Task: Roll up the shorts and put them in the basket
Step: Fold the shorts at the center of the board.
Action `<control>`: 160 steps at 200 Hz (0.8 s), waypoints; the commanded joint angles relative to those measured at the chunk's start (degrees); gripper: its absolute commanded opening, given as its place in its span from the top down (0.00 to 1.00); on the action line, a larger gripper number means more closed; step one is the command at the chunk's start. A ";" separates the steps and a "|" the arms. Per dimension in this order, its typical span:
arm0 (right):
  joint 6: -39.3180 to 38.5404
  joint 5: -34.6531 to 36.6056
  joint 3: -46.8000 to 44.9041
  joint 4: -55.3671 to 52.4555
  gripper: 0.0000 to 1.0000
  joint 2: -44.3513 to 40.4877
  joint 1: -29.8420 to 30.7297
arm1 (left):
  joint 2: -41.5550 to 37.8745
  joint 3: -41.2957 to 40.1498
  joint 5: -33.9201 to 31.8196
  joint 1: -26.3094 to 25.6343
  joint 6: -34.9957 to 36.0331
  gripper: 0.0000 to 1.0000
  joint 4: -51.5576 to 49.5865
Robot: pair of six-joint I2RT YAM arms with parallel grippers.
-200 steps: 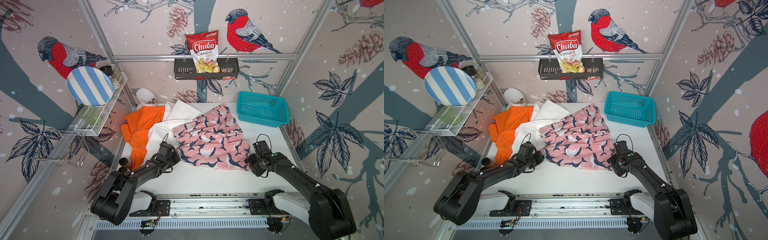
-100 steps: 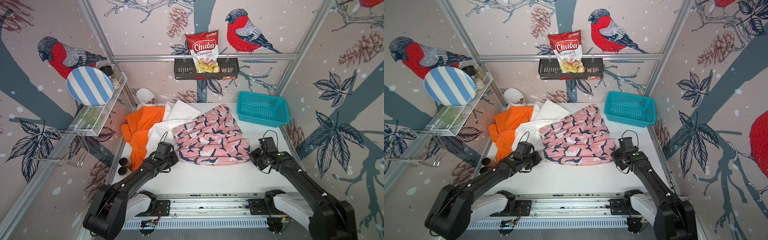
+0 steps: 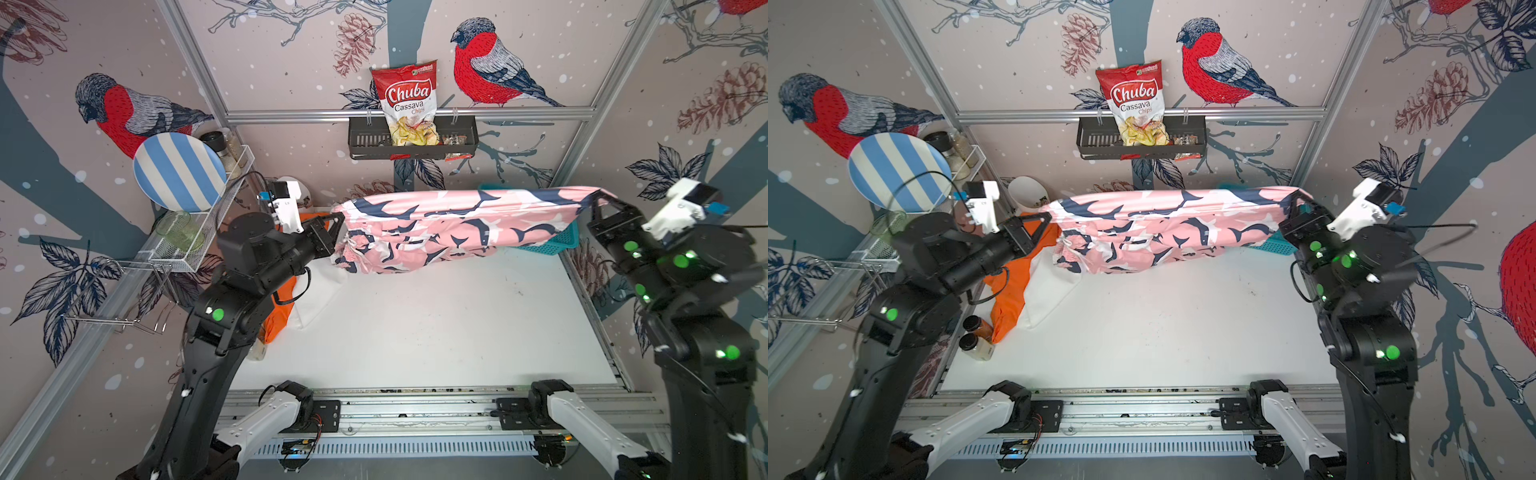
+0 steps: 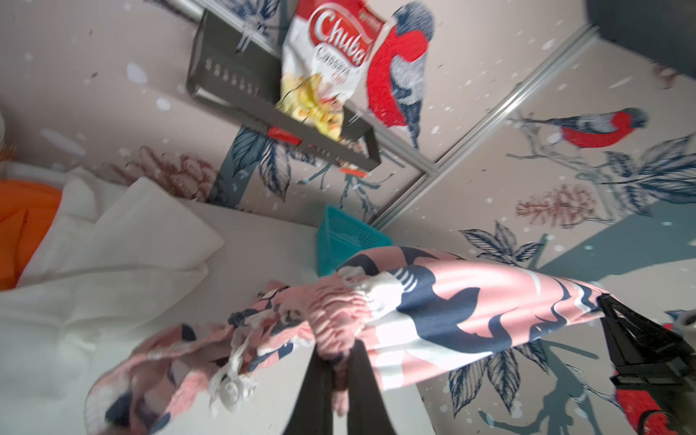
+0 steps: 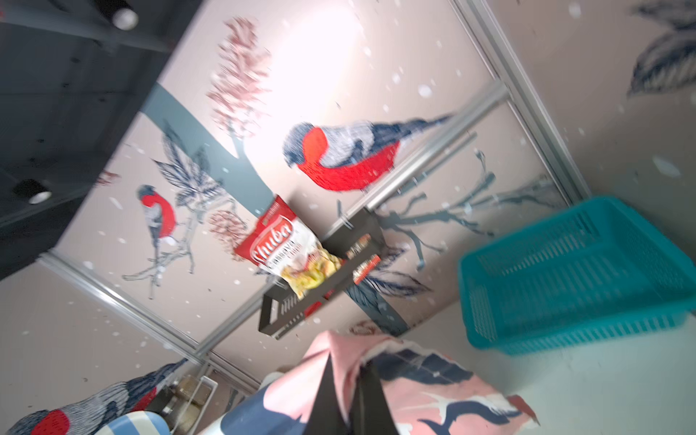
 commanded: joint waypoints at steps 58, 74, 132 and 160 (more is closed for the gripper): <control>-4.85 18.18 2.65 20.70 1.00 14.60 -0.98 | 16.97 12.74 -18.91 0.49 5.45 1.00 0.17; -3.93 16.03 1.65 25.37 1.00 18.24 -2.18 | 21.63 15.85 -22.23 0.65 6.49 1.00 2.83; 3.94 9.03 15.58 30.17 1.00 32.96 -5.54 | 39.86 46.92 -18.92 2.54 7.97 1.00 1.49; 4.53 5.94 25.80 26.64 1.00 35.72 -6.83 | 40.55 53.78 -16.84 4.25 6.16 1.00 1.66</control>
